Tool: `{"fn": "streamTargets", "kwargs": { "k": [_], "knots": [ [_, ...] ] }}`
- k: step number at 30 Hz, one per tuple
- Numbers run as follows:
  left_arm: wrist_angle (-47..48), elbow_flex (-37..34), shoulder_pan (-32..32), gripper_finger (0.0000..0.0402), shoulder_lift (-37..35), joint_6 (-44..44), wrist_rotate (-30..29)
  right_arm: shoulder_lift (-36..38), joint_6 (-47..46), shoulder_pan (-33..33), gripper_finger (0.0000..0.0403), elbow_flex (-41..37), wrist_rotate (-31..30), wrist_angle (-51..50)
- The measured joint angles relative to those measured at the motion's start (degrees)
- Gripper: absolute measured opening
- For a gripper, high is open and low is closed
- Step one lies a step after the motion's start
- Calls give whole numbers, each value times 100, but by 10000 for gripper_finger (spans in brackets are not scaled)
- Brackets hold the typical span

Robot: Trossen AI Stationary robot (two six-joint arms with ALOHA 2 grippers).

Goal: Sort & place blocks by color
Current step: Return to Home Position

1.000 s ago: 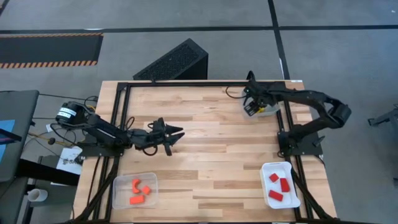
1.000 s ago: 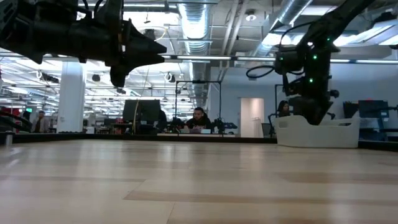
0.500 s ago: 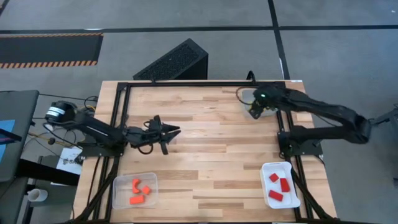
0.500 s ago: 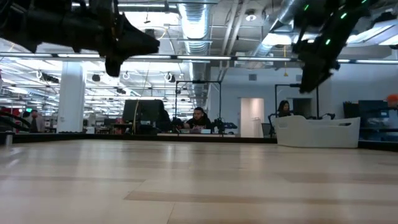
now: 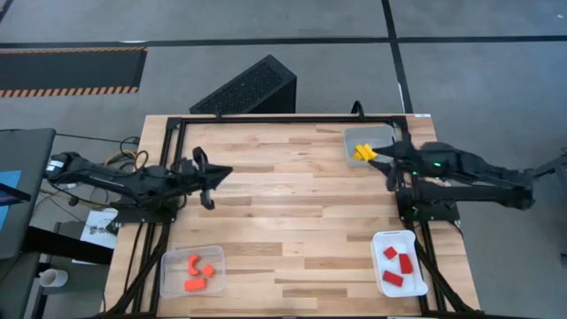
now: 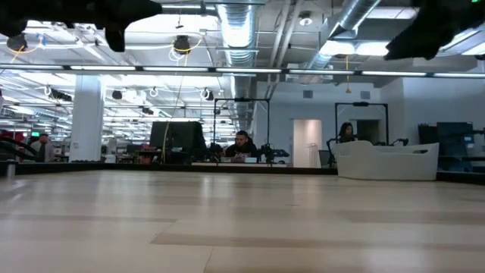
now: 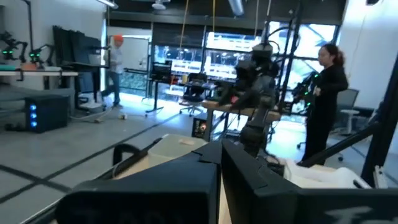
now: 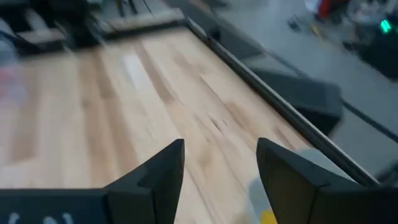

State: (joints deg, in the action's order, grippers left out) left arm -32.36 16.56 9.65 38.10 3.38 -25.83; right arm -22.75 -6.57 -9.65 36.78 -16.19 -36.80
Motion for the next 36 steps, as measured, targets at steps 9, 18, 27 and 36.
{"fn": "streamTargets", "kwargs": {
  "k": [9,18,27,36],
  "knots": [
    [1005,0,-202,1,-1221,-1,-147,1874,-332,832,169,-228,163,1007],
    [1119,0,-372,2,-1583,-120,286,2173,382,1166,87,-1238,585,2607],
    [1166,-222,-393,2,-1768,-232,901,2172,992,1196,8,-2585,849,4152],
    [171,-1497,-442,2,-2801,-83,878,2176,1099,1189,12,-2973,1044,4597]
  ]
}}
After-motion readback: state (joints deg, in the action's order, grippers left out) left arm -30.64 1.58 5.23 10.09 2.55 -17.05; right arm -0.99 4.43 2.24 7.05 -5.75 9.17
